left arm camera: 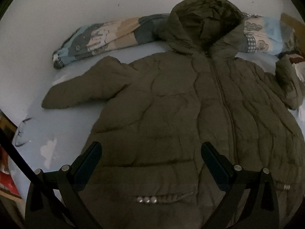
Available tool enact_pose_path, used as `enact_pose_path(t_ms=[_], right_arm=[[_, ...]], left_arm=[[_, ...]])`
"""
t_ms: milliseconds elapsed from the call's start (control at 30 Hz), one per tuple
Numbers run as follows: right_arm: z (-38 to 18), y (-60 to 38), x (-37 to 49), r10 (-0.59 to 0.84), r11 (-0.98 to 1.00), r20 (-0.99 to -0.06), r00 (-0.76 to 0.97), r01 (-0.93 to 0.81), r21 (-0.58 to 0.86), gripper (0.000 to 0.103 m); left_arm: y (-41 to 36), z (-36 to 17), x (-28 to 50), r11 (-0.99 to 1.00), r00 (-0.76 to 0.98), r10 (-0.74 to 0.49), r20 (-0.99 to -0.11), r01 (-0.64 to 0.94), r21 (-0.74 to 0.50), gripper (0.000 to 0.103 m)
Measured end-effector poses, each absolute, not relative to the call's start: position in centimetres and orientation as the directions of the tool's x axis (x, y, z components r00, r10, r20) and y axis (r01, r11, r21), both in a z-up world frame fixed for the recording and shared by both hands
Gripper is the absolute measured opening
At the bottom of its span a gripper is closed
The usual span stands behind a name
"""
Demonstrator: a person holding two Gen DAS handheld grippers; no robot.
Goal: Fold large clothes
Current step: 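Move the right gripper down to the jacket sleeve nearest it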
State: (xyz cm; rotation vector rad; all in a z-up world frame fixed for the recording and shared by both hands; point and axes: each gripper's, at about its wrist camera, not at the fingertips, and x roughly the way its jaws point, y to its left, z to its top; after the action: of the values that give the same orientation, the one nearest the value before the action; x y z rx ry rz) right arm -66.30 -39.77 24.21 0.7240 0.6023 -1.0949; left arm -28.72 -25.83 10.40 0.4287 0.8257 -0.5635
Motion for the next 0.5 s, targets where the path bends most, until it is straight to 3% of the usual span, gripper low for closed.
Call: enact_pose_path(t_ms=[333, 500], right_arm=[[21.8, -53.0, -63.3, -0.480, 0.196, -0.825, 0.298, 0.953, 0.230, 0.102], [19.7, -59.3, -63.1, -0.428, 0.122, -0.854, 0.297, 0.955, 0.271, 0.102]], left_arm=[[-26.4, 10.4, -28.7, 0.785, 0.537, -0.314, -0.783, 0.611, 0.105, 0.103], [-27.4, 10.5, -29.3, 0.750, 0.564, -0.315, -0.763, 0.641, 0.164, 0.103]])
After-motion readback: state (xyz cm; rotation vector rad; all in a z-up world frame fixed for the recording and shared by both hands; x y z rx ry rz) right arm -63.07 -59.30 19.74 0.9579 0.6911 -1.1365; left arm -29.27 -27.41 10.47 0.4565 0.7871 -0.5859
